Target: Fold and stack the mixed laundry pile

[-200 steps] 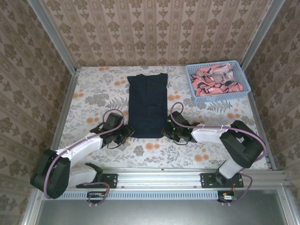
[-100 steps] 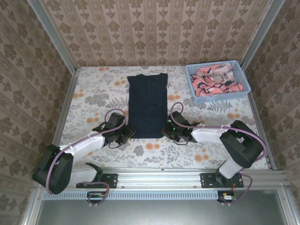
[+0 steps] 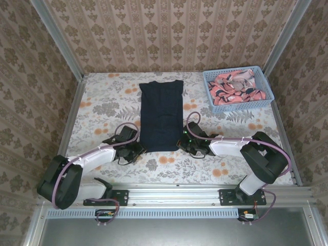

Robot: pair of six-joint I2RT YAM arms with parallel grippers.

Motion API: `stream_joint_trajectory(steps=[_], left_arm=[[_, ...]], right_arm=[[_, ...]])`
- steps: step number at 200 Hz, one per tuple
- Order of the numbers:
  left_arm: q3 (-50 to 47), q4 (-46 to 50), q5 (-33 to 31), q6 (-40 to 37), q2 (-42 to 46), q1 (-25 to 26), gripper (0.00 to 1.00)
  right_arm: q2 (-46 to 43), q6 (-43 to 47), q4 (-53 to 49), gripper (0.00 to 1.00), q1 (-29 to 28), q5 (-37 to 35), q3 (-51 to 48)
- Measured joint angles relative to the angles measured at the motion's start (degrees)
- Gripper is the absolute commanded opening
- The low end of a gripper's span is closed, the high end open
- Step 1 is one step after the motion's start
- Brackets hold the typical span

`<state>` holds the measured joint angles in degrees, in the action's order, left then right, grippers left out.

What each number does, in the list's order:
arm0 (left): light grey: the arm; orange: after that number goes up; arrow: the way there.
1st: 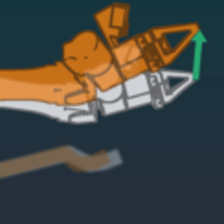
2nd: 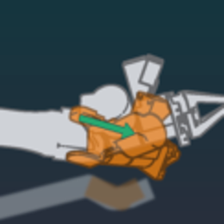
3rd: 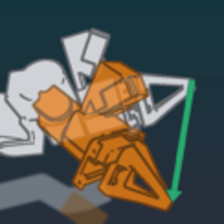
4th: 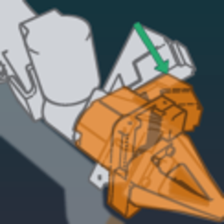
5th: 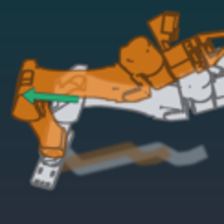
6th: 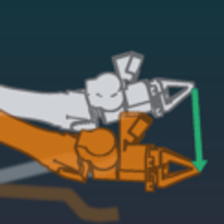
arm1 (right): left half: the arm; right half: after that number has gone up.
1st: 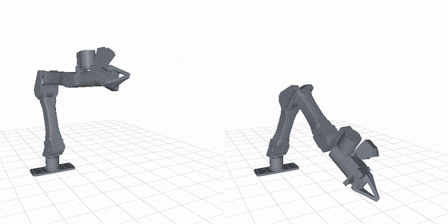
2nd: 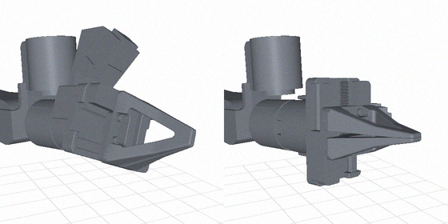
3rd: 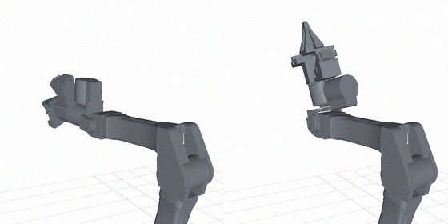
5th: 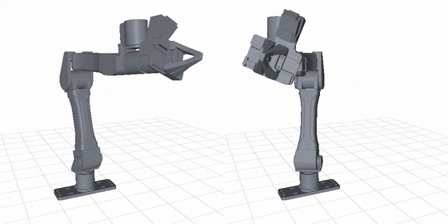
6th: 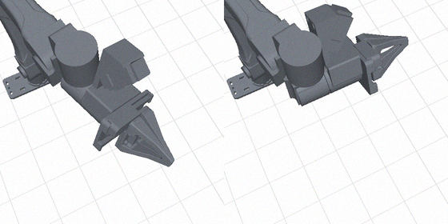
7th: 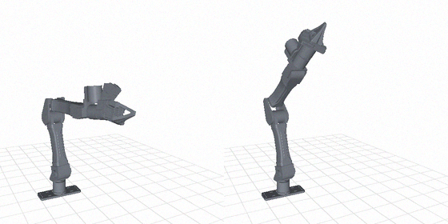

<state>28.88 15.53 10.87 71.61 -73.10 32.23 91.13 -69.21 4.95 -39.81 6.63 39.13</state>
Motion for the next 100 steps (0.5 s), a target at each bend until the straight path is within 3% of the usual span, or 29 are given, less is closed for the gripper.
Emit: stream_joint_trajectory(steps=[100], left_arm=[[2.1,1.68,0.28,0.61,-3.23,-0.5,0.37]], right_arm=[[-0.15,0.2,-0.37,0.0,0.0,-0.02,-0.37]])
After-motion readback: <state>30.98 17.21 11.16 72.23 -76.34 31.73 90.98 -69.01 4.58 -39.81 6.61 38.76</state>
